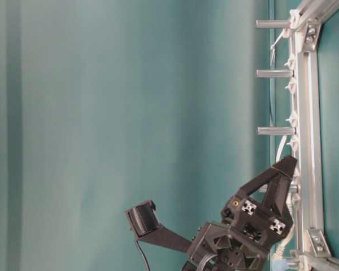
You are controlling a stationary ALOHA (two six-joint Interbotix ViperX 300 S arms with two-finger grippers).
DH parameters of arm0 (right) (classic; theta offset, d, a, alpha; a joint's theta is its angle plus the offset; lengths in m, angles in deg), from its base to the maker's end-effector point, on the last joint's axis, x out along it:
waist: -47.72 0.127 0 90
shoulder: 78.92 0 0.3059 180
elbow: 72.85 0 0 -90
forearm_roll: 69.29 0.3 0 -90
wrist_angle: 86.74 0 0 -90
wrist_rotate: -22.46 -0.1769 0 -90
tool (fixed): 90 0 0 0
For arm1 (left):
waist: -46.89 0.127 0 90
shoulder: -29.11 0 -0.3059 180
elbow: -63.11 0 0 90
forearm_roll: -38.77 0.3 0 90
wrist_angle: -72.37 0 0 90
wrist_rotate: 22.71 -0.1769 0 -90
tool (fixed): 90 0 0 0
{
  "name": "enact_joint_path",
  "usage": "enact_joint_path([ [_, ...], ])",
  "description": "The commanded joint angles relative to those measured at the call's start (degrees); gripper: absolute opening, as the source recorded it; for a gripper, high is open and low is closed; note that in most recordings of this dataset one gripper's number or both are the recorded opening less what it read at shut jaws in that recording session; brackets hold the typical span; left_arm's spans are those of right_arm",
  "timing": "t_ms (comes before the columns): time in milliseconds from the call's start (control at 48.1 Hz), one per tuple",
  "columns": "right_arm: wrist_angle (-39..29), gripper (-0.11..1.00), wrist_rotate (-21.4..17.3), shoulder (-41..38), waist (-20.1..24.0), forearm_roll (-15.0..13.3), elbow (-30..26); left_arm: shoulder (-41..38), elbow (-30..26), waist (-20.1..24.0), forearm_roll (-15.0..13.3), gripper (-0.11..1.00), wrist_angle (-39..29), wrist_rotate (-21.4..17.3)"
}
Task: Insert the wire through the string loop located on the right side.
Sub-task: 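Push the plug through the black zip-tie loop with the right gripper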
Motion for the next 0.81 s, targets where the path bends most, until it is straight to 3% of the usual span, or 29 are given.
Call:
enact_joint_path([
  [0,0.5,0.12,0.4,-1.1,-0.3,-0.2,-2.2,0.6,-1.1,-0.2,0.0,0.64,0.3,0.2],
  [789,1.8,0.12,0.6,-7.1,-2.5,-0.2,-6.7,0.4,-2.1,-3.9,-0.1,0.64,0.2,0.2],
])
